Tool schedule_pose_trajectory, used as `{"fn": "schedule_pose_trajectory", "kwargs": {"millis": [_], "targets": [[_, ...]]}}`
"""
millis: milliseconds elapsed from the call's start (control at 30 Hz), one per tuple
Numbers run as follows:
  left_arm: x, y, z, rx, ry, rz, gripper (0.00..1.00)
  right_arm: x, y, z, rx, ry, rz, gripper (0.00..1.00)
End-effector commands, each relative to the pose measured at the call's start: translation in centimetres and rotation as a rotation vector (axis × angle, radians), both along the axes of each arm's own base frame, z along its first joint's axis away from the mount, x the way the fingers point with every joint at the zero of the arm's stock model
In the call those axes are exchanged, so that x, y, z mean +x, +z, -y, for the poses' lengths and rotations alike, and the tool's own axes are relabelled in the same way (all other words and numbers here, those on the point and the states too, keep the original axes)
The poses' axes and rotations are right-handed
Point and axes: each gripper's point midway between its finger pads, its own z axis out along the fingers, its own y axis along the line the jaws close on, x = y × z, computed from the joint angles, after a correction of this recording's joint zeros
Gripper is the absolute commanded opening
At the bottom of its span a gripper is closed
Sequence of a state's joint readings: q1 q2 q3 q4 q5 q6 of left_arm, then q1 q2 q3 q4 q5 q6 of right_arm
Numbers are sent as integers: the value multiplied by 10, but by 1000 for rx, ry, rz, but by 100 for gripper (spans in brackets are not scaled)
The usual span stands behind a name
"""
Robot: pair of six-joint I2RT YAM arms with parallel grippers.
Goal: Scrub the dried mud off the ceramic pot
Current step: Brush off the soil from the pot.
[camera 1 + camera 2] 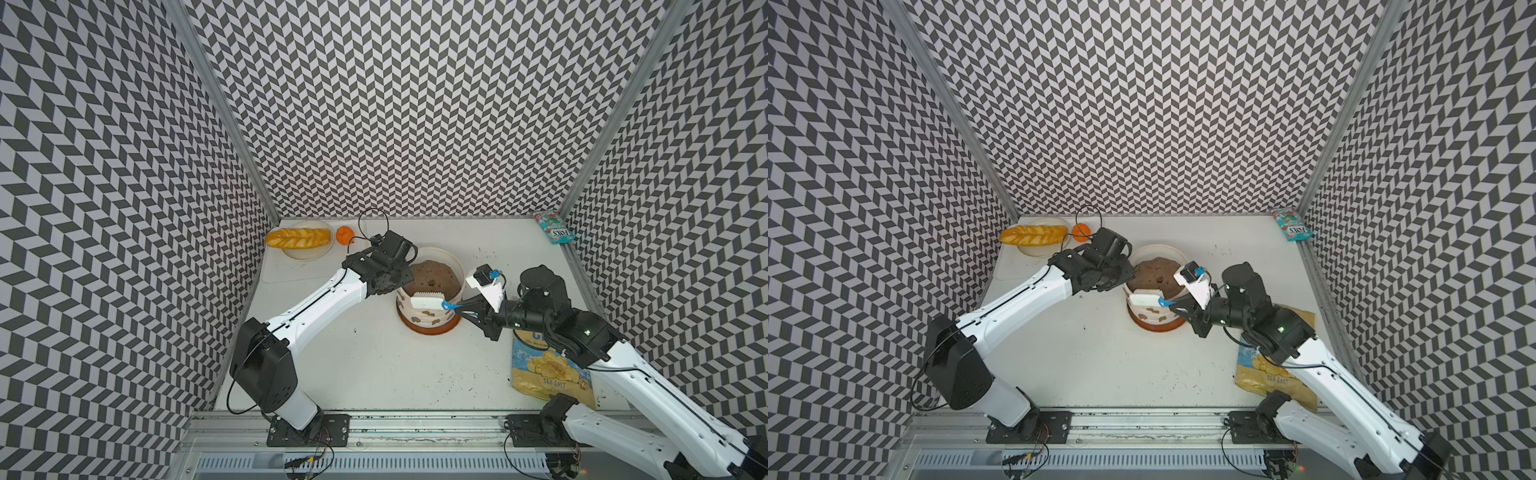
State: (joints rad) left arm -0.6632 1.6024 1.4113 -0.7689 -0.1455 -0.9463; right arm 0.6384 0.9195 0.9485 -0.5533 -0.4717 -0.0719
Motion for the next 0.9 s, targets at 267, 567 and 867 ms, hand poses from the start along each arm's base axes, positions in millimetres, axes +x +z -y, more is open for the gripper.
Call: {"fn": "schedule_pose_trajectory", "kwargs": {"millis": [267, 567, 867], "targets": [[-9, -7, -9, 80, 26, -62, 29, -11, -15, -14, 4, 40, -13, 0], [-11, -11, -6, 103, -6, -86, 19, -14, -30, -27, -27, 20, -33, 0], [-6, -16, 1, 137, -44, -113, 11, 15, -36, -24, -43, -172, 2, 0]]}}
